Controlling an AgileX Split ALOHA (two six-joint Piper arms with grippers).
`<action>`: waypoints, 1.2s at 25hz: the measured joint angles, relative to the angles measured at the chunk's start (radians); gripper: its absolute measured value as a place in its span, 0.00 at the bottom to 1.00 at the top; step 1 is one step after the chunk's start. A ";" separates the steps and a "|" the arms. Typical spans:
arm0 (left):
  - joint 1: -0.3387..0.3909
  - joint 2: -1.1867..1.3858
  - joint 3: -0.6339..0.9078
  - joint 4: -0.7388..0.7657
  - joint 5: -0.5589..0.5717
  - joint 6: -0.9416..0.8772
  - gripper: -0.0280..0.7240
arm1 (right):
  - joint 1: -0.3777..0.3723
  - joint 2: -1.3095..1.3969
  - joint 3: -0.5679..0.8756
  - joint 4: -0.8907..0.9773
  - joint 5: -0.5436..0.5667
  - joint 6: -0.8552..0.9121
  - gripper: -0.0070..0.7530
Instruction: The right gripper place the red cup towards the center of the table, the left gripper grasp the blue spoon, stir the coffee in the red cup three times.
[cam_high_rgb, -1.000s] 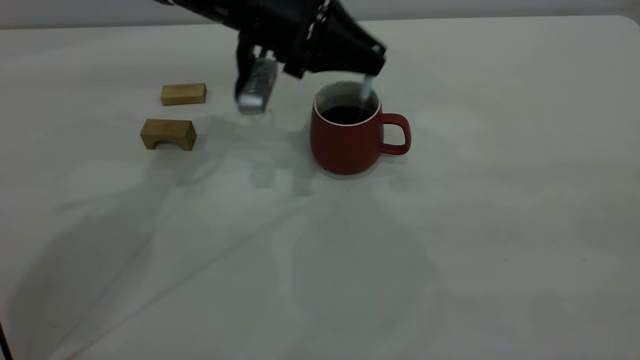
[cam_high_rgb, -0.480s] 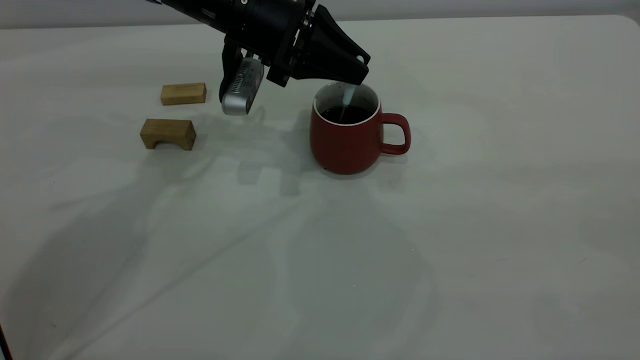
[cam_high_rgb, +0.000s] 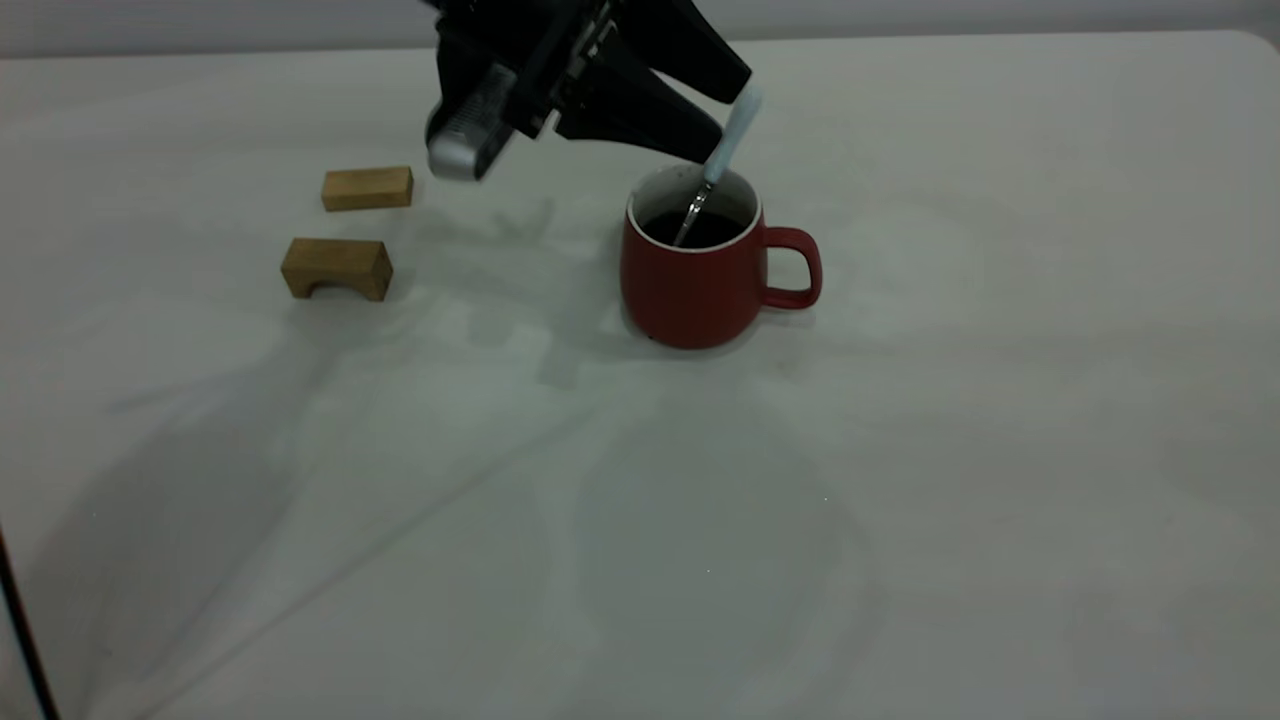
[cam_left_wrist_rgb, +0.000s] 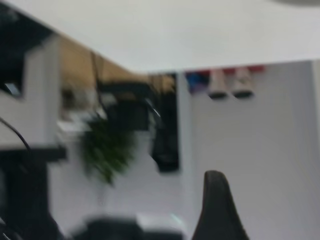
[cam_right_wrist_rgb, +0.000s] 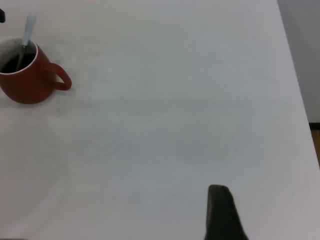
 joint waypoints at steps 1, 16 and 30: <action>0.000 0.000 -0.037 0.056 0.003 0.000 0.79 | 0.000 0.000 0.000 0.000 0.000 0.000 0.68; -0.018 -0.278 -0.303 0.910 0.003 0.263 0.70 | 0.000 0.000 0.000 0.000 0.000 0.000 0.68; -0.029 -0.773 0.006 1.042 0.003 0.859 0.70 | 0.000 0.000 0.000 0.000 0.000 0.000 0.68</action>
